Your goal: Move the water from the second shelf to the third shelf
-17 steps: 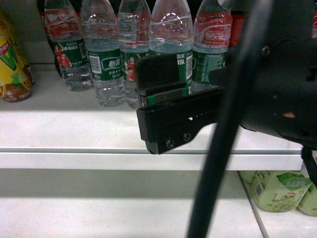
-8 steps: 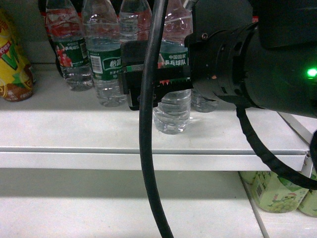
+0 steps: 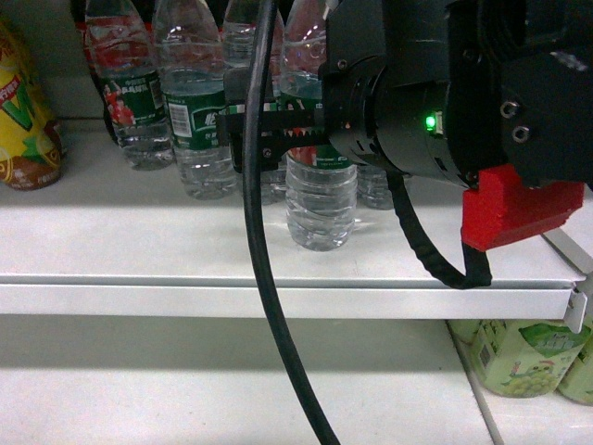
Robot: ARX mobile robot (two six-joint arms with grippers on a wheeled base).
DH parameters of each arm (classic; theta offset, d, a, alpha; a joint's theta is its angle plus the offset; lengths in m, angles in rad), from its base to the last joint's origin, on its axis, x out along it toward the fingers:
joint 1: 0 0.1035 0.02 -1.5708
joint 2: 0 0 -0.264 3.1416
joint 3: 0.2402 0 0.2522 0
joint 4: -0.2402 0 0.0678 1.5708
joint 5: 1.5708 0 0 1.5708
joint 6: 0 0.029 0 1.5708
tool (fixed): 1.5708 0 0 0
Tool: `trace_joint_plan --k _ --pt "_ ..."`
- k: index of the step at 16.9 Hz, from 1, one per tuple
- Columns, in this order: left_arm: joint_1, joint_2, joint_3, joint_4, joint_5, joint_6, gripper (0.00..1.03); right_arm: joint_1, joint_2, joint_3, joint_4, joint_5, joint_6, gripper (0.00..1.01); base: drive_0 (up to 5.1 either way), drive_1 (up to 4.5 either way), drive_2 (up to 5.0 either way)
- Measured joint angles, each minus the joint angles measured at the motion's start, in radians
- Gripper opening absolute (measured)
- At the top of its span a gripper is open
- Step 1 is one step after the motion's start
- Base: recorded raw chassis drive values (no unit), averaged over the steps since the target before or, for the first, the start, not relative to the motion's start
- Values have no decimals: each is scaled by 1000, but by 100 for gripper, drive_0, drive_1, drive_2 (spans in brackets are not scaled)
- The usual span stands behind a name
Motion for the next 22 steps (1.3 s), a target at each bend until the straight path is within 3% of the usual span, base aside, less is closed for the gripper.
trace_joint_plan --k 1,5,8,11,15,19,22 --pt "0 0 0 0 0 0 98 -3 5 12 -7 26 5 94 0 0 0" --pt "0 0 0 0 0 0 98 11 -11 3 -13 26 6 61 0 0 0" --pt "0 0 0 0 0 0 98 24 -72 -53 -32 6 15 45 0 0 0" --pt "0 0 0 0 0 0 98 22 -191 -163 -65 -64 23 41 0 0 0" --pt "0 0 0 0 0 0 98 -13 -352 -296 -79 -117 19 41 0 0 0" --pt "0 0 0 0 0 0 98 -98 -573 -428 -112 -139 14 41 0 0 0" --pt "0 0 0 0 0 0 98 -176 -767 -541 -180 -183 -15 41 0 0 0"
